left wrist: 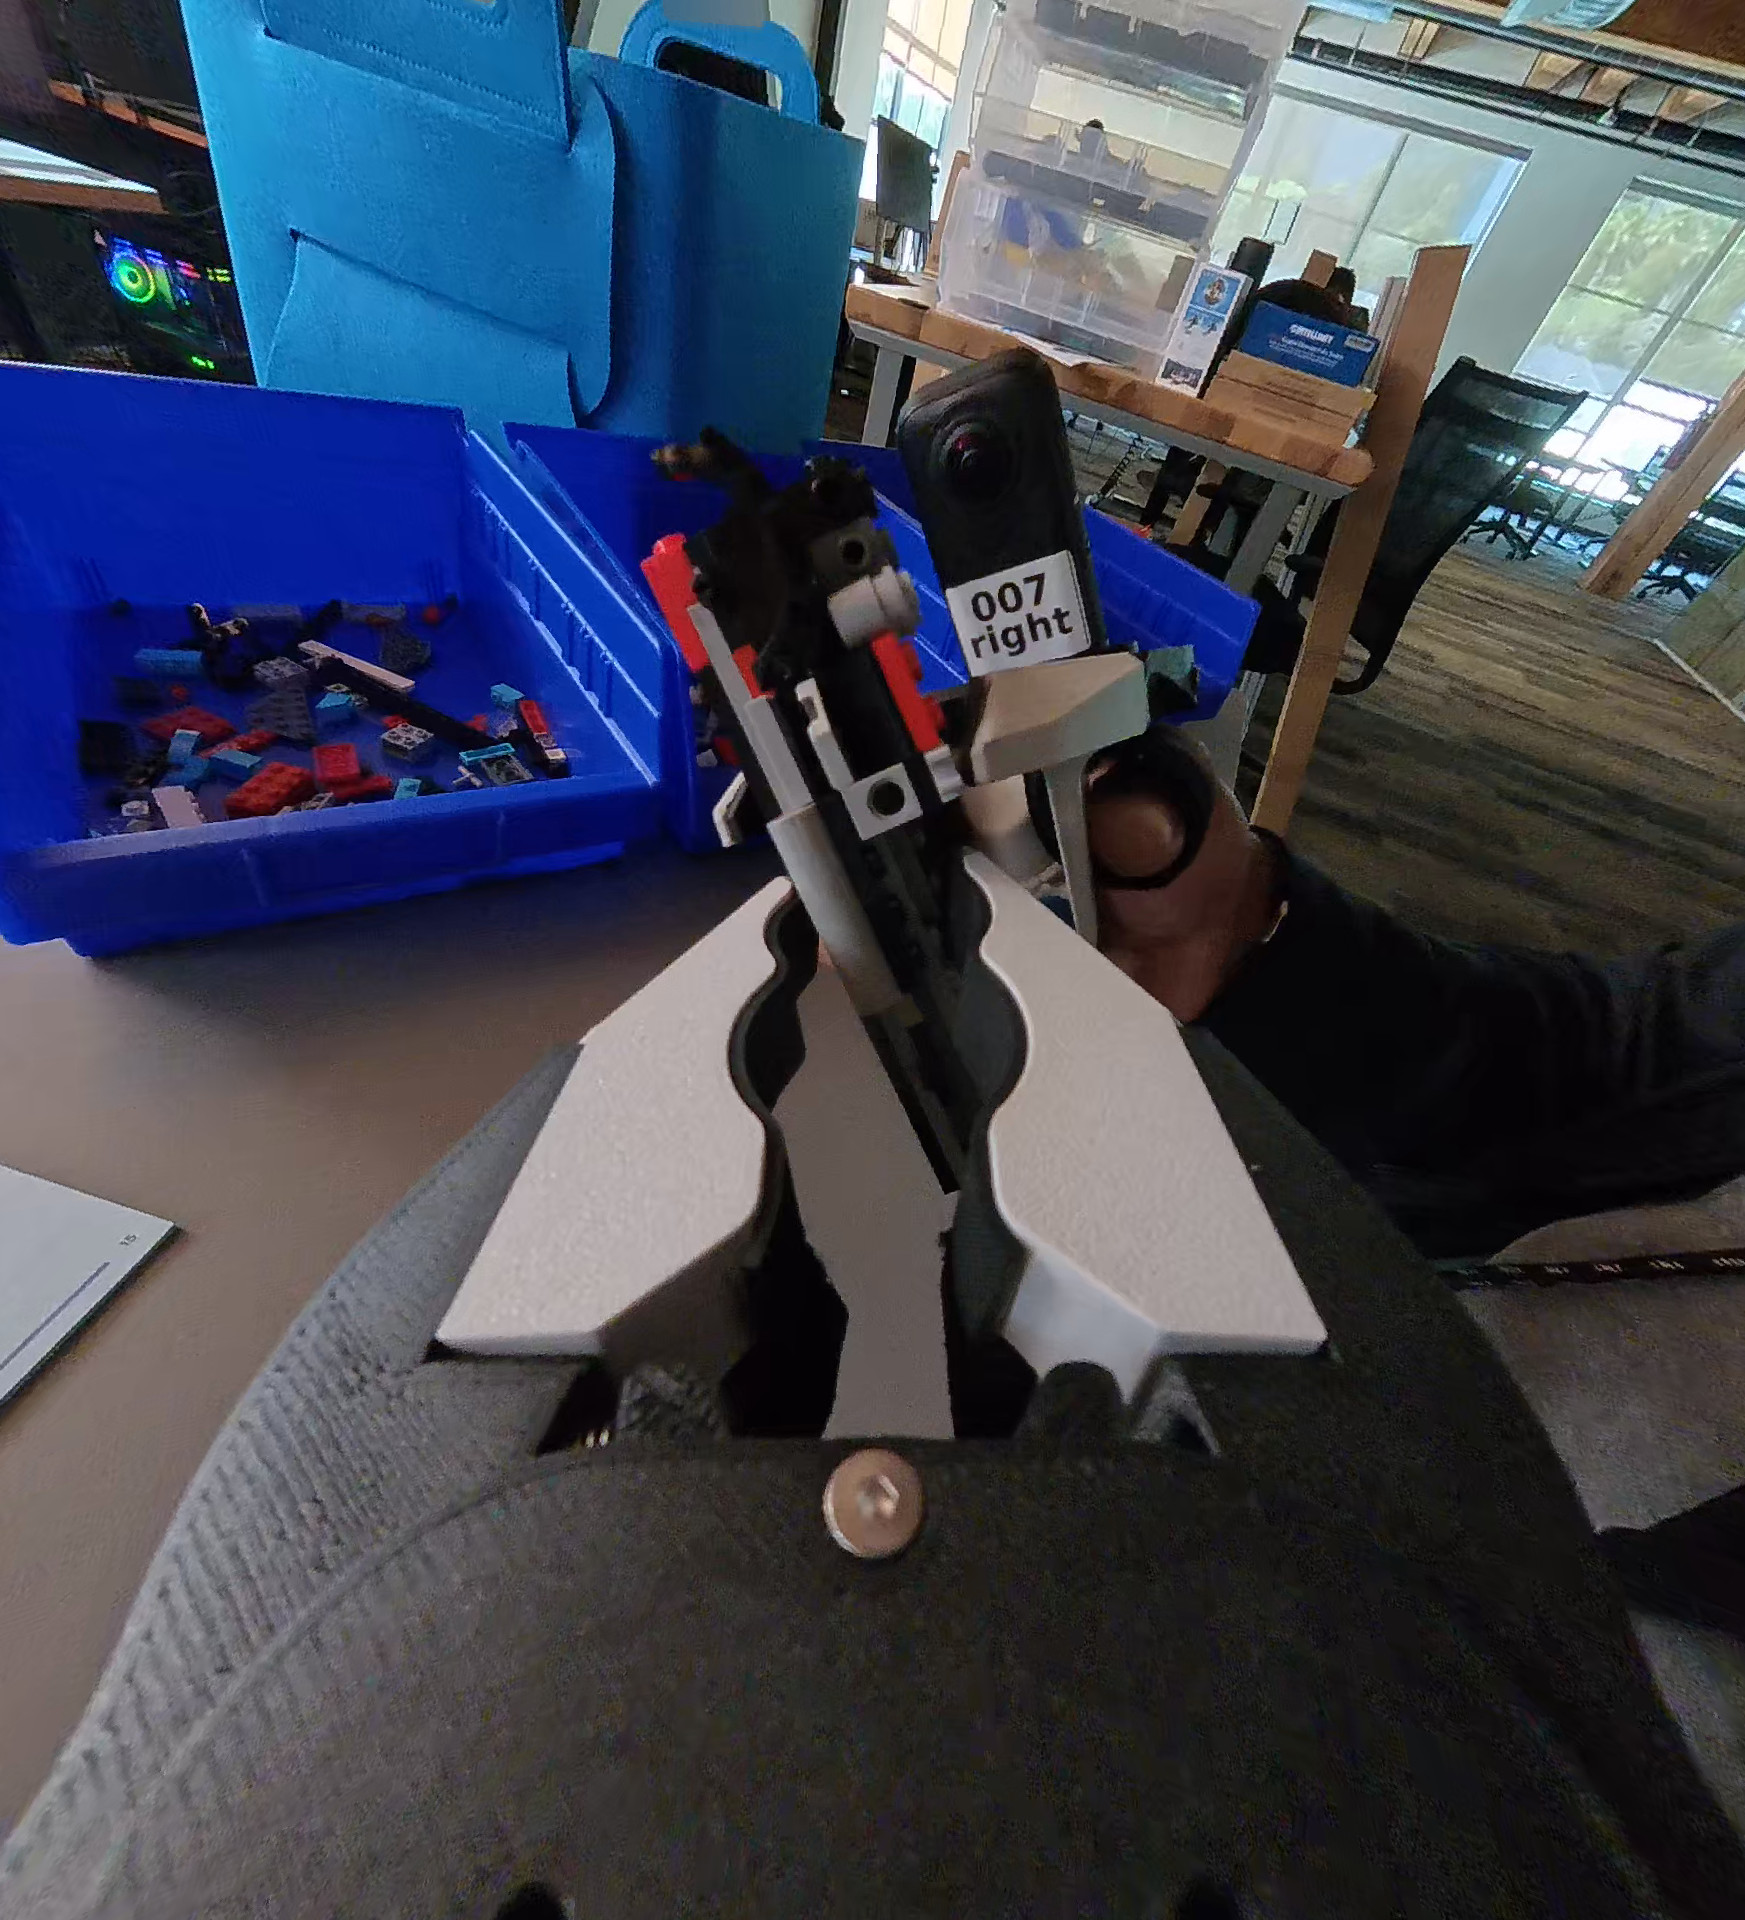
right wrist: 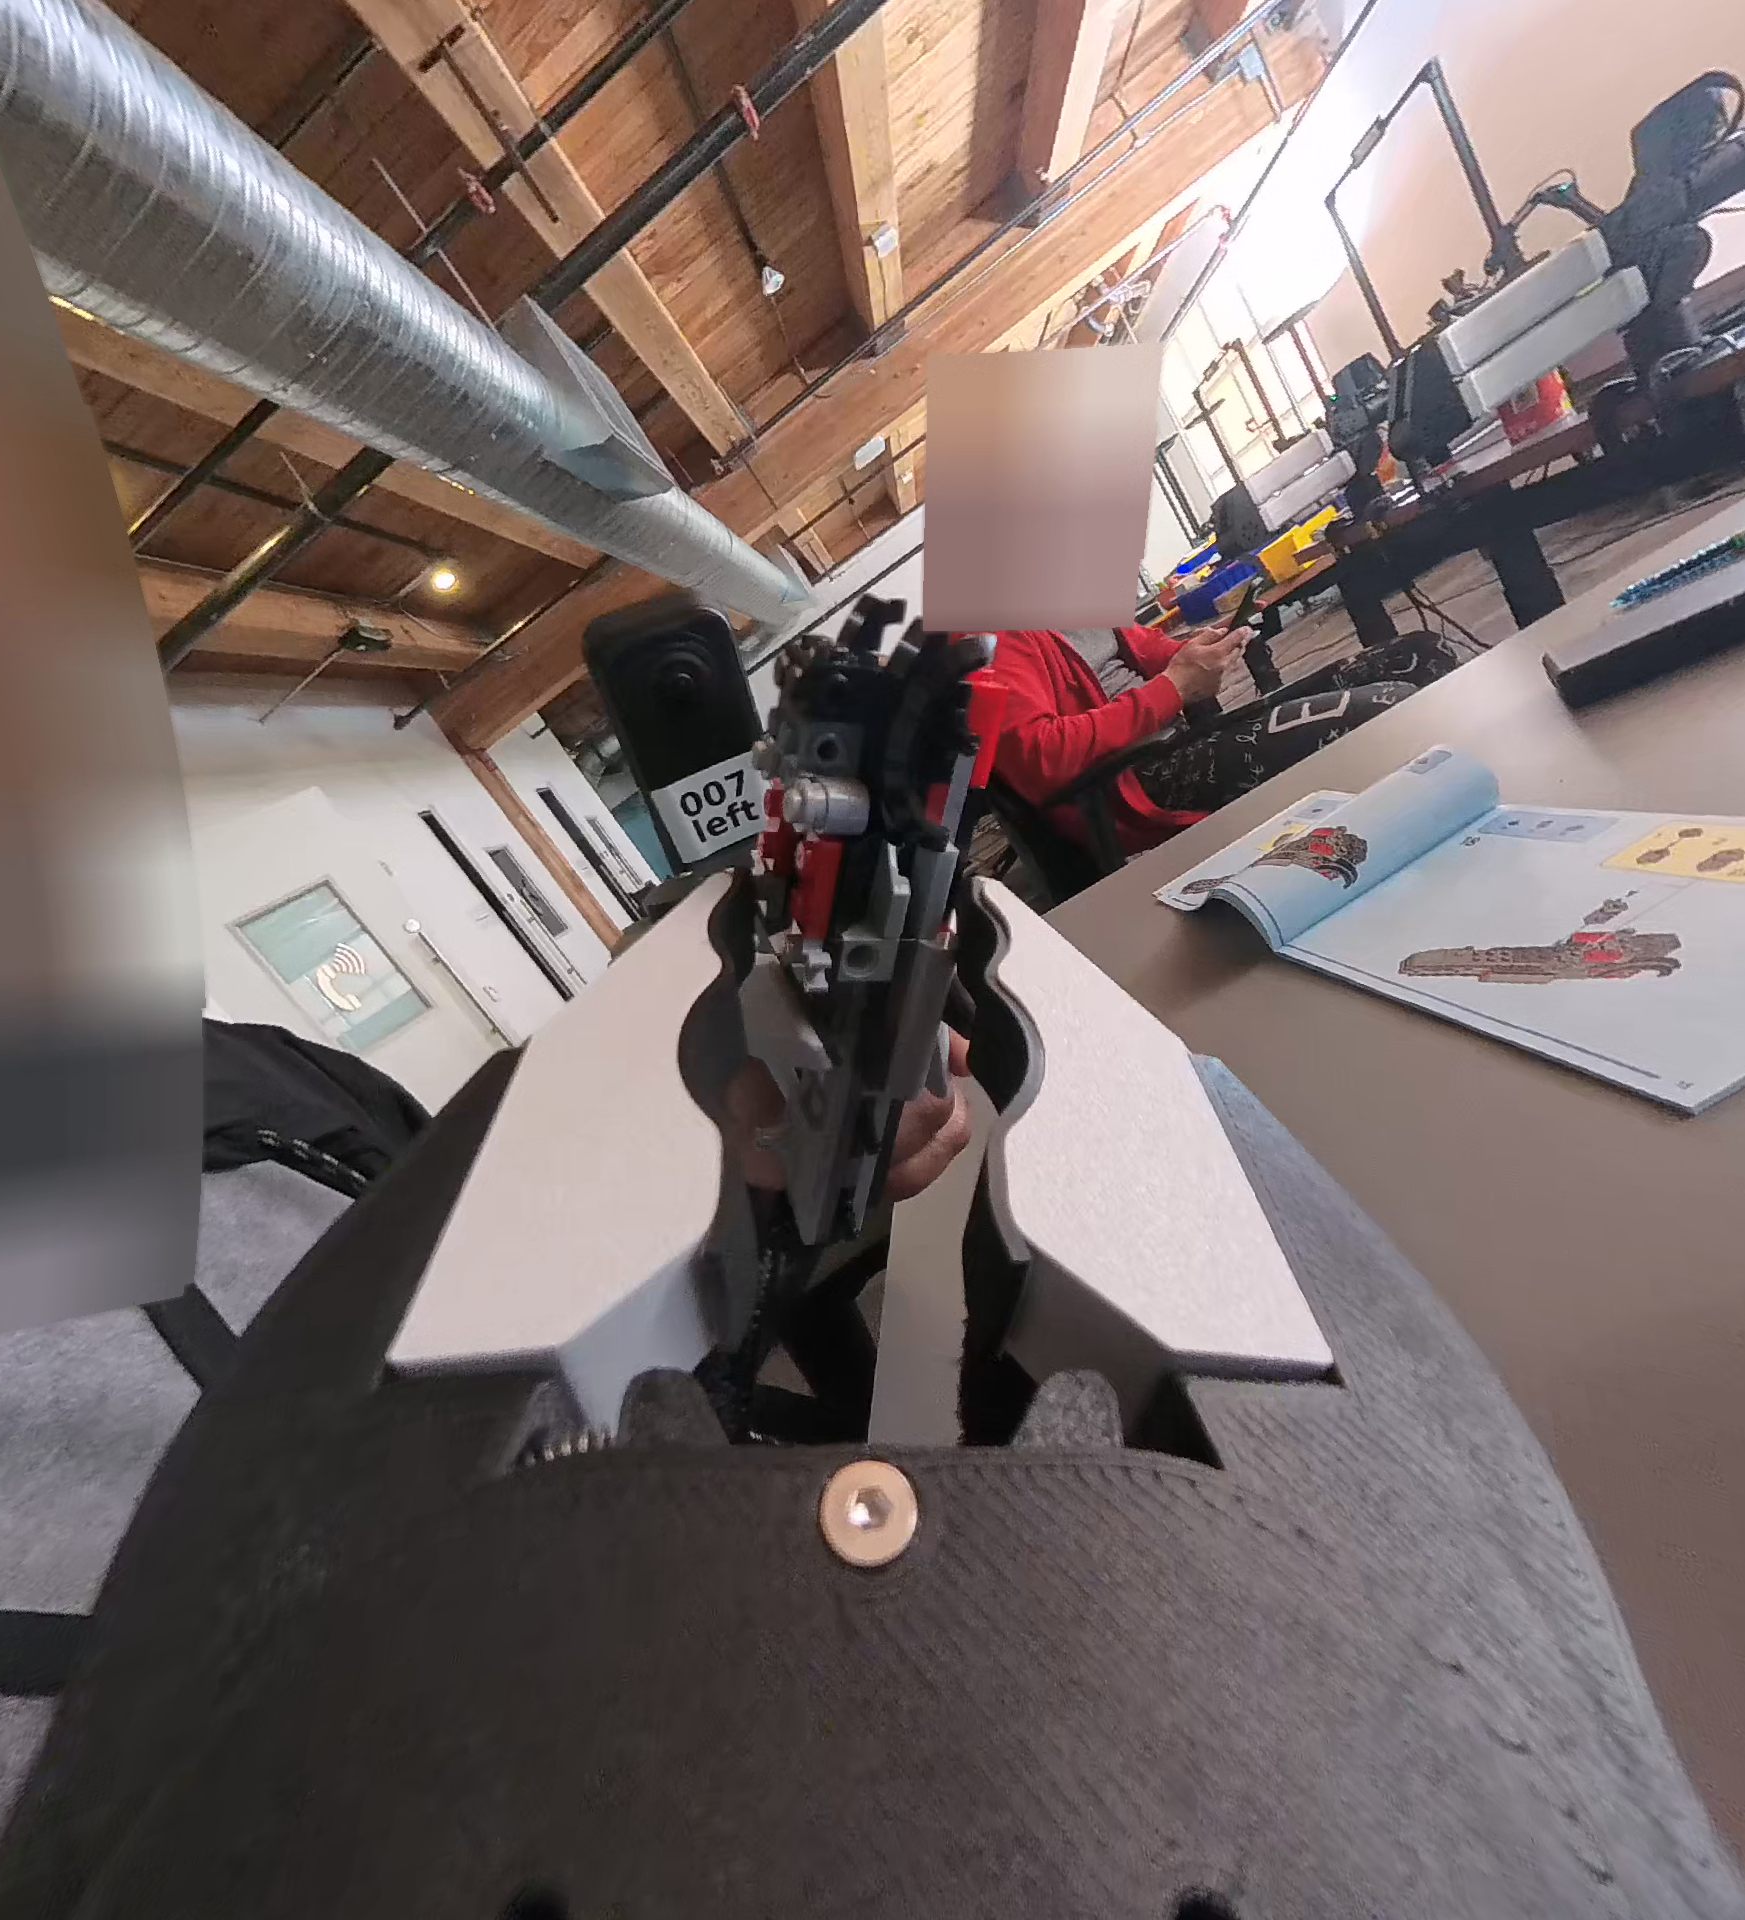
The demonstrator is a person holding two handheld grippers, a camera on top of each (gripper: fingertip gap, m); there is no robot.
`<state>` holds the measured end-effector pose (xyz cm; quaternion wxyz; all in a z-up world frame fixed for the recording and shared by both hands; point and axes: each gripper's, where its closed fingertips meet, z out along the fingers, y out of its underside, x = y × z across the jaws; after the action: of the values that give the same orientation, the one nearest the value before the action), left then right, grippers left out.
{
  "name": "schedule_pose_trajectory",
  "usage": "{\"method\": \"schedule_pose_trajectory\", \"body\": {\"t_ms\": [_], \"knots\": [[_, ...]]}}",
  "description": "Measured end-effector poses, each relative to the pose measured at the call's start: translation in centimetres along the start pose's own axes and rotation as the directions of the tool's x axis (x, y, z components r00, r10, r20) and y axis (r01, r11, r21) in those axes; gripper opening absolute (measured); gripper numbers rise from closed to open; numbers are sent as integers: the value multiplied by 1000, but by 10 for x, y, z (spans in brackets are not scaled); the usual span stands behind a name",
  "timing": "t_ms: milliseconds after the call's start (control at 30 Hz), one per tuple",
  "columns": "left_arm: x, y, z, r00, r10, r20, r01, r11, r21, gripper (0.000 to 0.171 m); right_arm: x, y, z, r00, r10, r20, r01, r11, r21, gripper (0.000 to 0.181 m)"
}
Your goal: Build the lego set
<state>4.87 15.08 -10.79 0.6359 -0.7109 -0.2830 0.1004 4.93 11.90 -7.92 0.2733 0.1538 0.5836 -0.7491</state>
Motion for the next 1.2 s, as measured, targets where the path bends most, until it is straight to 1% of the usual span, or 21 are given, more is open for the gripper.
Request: {"method": "schedule_pose_trajectory", "body": {"t_ms": [267, 667, 800, 867, 933, 967, 1000, 1033, 1067, 1133, 1200], "knots": [[0, 1, 2, 1000, 28, 15, -27, 1000, -15, 26, 0, 0, -2, 1000, 2, 9, -2, 1000, 15, 41], [-1, 3, 2, 1000, 20, 12, -20, 1000, -16, 27, 2, 0, -3, 1000, -1, 8, 1, 1000, 25, 40], [-2, 4, 2, 1000, -4, 7, 4, 1000, -16, 27, 5, 1, -3, 1000, 9, 0, -9, 1000, 29, 40], [-5, 6, 3, 999, -37, 7, 37, 999, -12, 27, 9, 3, -3, 1000, 20, -18, -20, 1000, 23, 41], [-11, 11, 6, 993, -118, -6, 118, 993, -1, 26, 18, 5, -4, 997, 18, -75, -17, 1000, 12, 42], [-20, 17, 7, 988, -152, 15, 152, 988, -7, 25, 28, 8, -6, 990, 11, -137, -12, 1000, -9, 43], [-31, 26, 8, 983, -176, 56, 178, 984, -31, 25, 39, 11, -10, 979, -2, -206, -6, 999, -36, 53], [-43, 38, 8, 974, -203, 99, 210, 976, -66, 25, 49, 13, -16, 963, -21, -268, 4, 998, -64, 64], [-51, 50, 8, 963, -240, 124, 253, 962, -101, 24, 58, 16, -23, 945, -49, -325, 19, 996, -92, 70], [-56, 73, 13, 944, -310, 111, 327, 925, -196, 24, 71, 18, -36, 903, -109, -415, 54, 988, -142, 73], [-59, 96, 18, 943, -309, 127, 333, 894, -300, 24, 80, 23, -43, 872, -149, -467, 65, 979, -191, 73]]}}
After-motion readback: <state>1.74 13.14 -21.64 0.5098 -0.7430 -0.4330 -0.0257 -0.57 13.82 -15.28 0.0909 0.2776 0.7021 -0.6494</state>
